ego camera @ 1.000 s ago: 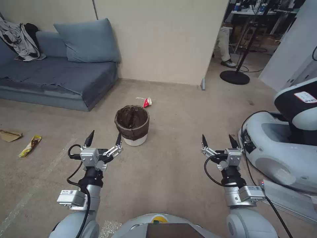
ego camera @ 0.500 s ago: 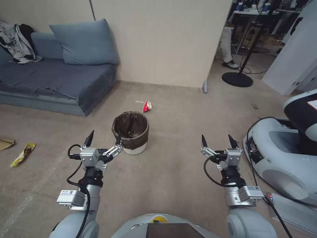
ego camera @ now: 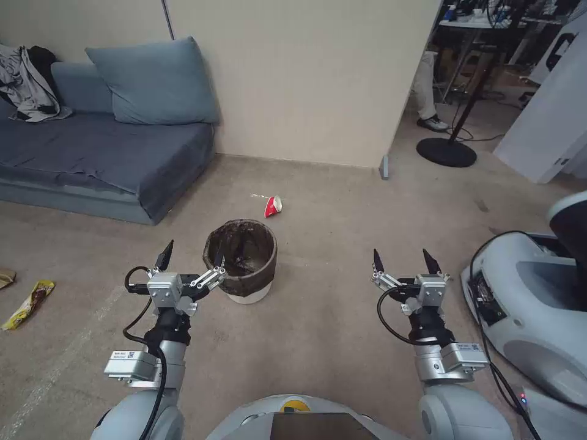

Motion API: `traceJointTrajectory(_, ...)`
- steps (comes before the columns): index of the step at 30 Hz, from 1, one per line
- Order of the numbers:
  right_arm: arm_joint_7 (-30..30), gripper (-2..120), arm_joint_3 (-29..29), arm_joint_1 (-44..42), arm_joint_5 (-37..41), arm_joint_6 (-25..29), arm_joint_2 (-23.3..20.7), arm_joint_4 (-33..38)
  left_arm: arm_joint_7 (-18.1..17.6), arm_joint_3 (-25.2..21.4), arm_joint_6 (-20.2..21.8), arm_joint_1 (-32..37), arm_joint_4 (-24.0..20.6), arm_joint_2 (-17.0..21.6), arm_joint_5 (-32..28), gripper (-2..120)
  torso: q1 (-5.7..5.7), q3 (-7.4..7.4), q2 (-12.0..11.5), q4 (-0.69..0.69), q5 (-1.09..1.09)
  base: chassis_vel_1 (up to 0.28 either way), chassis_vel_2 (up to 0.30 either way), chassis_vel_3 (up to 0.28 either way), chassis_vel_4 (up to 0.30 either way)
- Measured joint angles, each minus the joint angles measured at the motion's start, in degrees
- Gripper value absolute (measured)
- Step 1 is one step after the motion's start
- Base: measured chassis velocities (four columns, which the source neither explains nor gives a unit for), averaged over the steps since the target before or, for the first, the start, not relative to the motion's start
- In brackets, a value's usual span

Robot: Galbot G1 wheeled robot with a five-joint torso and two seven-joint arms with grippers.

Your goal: Pick up the trash bin, then pick up the garbage from the floor and place it into the trash bin.

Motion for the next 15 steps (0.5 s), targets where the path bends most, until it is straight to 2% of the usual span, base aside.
traceJointTrajectory(15,0.06,100,0.16,0.36,0.06,-0.11,-0.15,-0.05,0.06,-0.17,0.09,-0.1,0.0,-0.2,-0.09,100,0.0,0.0,0.0,0.0,-0.01,-0.13,0.129,0.13,-0.124)
